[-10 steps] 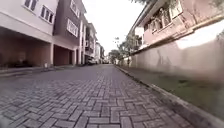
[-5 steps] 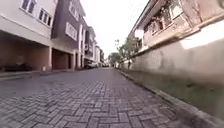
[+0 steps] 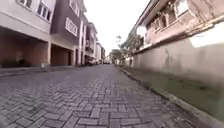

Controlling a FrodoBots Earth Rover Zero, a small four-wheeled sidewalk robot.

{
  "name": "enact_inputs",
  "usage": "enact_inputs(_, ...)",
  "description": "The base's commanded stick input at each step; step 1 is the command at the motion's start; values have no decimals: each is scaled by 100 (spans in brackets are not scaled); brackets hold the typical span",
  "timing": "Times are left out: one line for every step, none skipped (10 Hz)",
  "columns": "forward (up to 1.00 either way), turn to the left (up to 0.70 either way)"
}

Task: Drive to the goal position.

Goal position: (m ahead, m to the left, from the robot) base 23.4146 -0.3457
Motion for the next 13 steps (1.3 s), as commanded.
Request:
enact_inputs(70, 0)
enact_inputs(70, 0)
enact_inputs(70, 0)
enact_inputs(70, 0)
enact_inputs(70, 0)
enact_inputs(70, 0)
enact_inputs(70, 0)
enact_inputs(70, 0)
enact_inputs(70, 0)
enact_inputs(70, 0)
enact_inputs(70, 0)
enact_inputs(70, 0)
enact_inputs(70, 0)
